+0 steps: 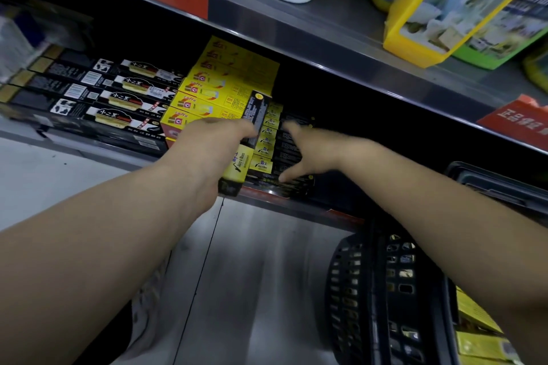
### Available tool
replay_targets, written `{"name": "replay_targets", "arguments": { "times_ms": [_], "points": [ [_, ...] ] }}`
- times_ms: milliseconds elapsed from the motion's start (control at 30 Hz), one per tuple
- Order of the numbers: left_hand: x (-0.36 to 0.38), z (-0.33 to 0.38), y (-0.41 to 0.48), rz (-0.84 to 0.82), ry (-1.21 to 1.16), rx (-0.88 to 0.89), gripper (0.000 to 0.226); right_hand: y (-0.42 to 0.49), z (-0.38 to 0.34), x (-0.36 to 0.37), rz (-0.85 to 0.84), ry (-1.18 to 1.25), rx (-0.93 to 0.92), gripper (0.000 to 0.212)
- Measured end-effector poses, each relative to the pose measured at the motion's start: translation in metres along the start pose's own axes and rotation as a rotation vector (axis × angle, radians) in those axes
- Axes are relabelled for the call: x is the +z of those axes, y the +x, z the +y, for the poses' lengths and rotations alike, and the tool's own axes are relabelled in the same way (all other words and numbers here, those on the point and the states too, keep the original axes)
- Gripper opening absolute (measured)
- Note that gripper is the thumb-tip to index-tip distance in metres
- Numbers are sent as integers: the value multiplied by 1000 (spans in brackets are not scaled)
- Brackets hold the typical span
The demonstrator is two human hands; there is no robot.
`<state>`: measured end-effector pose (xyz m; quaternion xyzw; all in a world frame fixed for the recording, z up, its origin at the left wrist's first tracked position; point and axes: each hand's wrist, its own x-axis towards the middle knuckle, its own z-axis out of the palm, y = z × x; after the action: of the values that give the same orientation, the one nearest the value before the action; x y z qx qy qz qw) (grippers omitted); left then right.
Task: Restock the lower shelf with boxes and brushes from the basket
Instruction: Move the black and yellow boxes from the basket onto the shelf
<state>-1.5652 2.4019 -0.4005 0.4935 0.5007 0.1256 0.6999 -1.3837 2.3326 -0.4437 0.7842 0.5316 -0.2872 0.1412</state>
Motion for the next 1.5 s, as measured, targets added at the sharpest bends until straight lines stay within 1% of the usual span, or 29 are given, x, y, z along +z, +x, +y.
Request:
{"name": "replay_targets", "arguments": {
  "times_ms": [33, 67, 100, 133, 167, 200, 233, 267, 300, 333, 400, 467, 500, 567, 633, 700, 767, 833, 867, 1000, 1067, 1233, 1367, 1433, 1500],
  "points": [
    [2, 2, -6, 22, -24, -15, 33, -11, -3, -9, 103, 141, -57, 115],
    [0, -2, -8, 12, -11, 13, 29, -24, -7, -16, 218, 232, -143, 116],
    [-1, -3, -11, 3, 19, 24, 22, -35, -10, -21, 325, 256, -240, 113],
    [1, -2, -11, -16, 38, 27, 17, -46, -12, -23, 412, 227, -334, 104],
    [1, -2, -12, -43, 58, 25, 16, -56, -15, -24, 476, 172, -409, 90],
    [3, -2, -11, -85, 49, 31, 16, -63, -17, -23, 511, 123, -458, 73],
    [5, -1, -12, -111, 68, 18, 14, -68, -16, -22, 511, 99, -488, 57],
    [6, -2, -14, -136, 81, 29, 10, -72, -13, -21, 482, 96, -487, 45],
    [7, -2, -16, -123, 104, 46, 6, -73, -9, -19, 436, 108, -441, 39],
    [6, -1, -15, -81, 128, 84, 8, -73, -3, -17, 393, 119, -360, 36],
    [5, 1, -12, 23, 144, 153, 12, -66, 14, -12, 318, 113, -145, 37],
    [3, 5, -11, 68, 117, 180, 13, -55, 28, -6, 196, 105, 60, 42],
    [2, 6, -11, 74, 92, 177, 13, -47, 32, -3, 139, 104, 128, 43],
    [1, 6, -10, 94, 68, 178, 14, -29, 38, 4, 67, 82, 178, 40],
    [1, 6, -9, 108, 68, 174, 13, -10, 37, 12, 25, 35, 164, 40],
    [1, 5, -8, 109, 70, 168, 13, 7, 32, 21, -36, 12, 147, 45],
    [1, 4, -7, 111, 71, 166, 13, 20, 28, 30, -100, 30, 128, 49],
    [1, 4, -7, 119, 75, 162, 12, 25, 25, 36, -115, 55, 98, 50],
    [1, 4, -7, 121, 74, 158, 12, 25, 25, 36, -113, 59, 81, 55],
    [1, 5, -7, 121, 66, 151, 13, 17, 24, 38, -112, -10, 36, 90],
    [2, 5, -8, 116, 61, 156, 14, 16, 22, 41, -107, -77, 17, 95],
    [5, 4, -10, 110, 76, 175, 16, 20, 24, 40, -66, -55, 12, 90],
    [18, 4, -19, 27, 124, 191, 17, 14, 26, 33, -54, -1, 34, 89],
    [31, 3, -28, -47, 215, 244, 18, 3, 26, 20, -4, -2, 27, 80],
    [49, 0, -38, -148, 331, 320, 17, -16, 28, 4, 100, 59, 16, 61]
  ]
}}
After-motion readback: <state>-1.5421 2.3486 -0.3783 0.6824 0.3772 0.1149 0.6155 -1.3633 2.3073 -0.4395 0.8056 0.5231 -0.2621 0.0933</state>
